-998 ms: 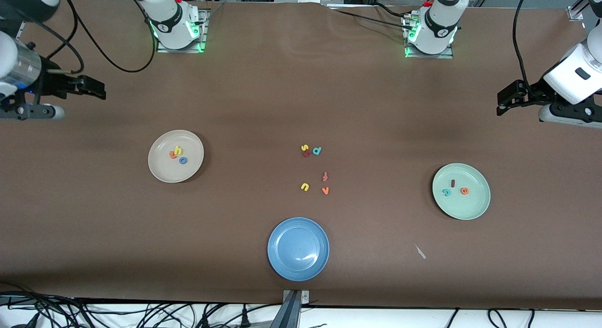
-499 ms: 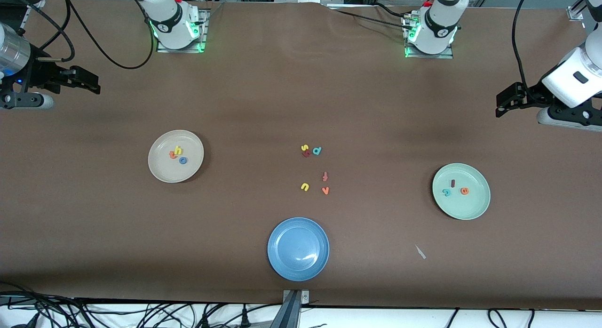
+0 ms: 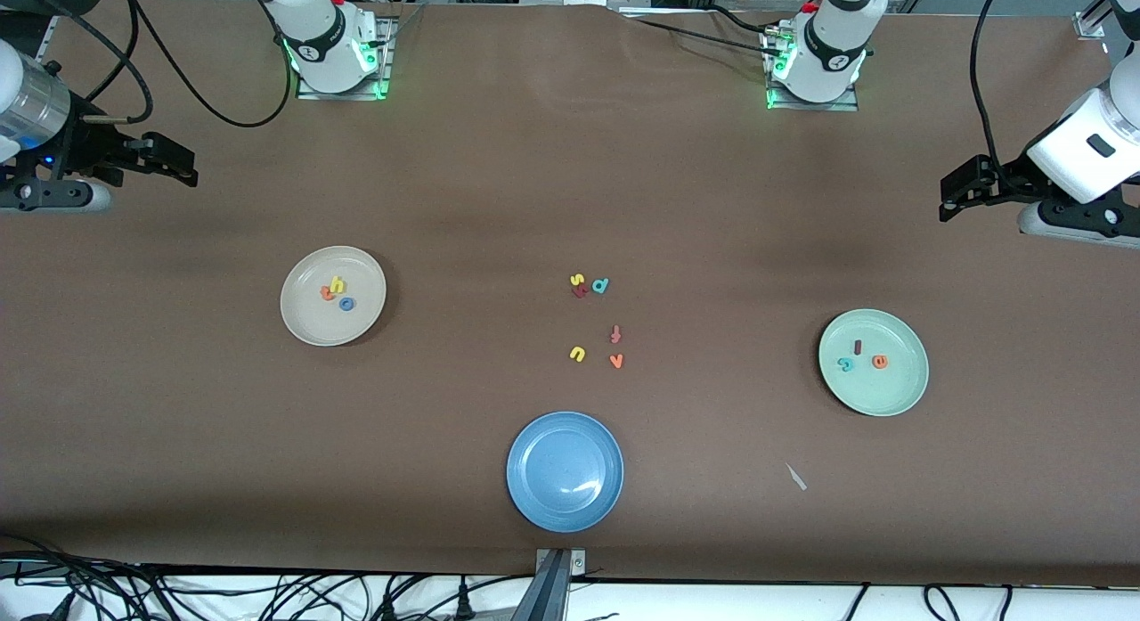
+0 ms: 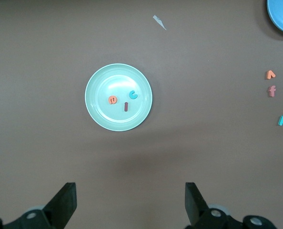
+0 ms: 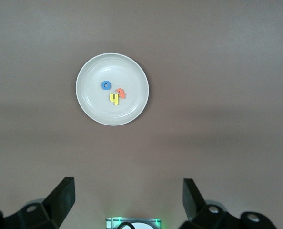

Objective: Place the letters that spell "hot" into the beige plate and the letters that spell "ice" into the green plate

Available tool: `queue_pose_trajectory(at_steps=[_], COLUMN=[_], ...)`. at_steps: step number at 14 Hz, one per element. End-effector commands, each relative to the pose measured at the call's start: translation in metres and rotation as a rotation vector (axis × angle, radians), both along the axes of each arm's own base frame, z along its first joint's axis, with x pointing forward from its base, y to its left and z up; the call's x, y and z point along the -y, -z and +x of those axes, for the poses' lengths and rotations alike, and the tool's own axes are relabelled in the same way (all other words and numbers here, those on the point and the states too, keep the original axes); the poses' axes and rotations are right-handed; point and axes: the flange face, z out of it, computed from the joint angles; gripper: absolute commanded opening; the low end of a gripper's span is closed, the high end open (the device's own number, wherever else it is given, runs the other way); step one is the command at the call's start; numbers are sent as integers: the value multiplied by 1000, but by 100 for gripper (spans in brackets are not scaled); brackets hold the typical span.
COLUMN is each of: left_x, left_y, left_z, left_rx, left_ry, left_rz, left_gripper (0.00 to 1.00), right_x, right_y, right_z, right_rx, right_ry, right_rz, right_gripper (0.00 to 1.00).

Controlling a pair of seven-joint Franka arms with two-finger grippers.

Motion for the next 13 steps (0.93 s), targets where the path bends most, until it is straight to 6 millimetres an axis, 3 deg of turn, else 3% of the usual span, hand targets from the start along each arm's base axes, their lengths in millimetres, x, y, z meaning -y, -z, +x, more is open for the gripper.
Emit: queue_pose_trajectory(at_steps=[1,13], left_x=[1,1], left_y=[-5,-5], left_z=[2,2], left_rx=[-7,-9], left_ry=[6,5], left_rz=[8,8], left_gripper=[100,100], right_x=[-2,-3], right_y=[-4,-1], right_z=[3,3], right_rx=[0,-9], right_ry=[4,3], right_rz=[18,17], right_gripper=[100,100])
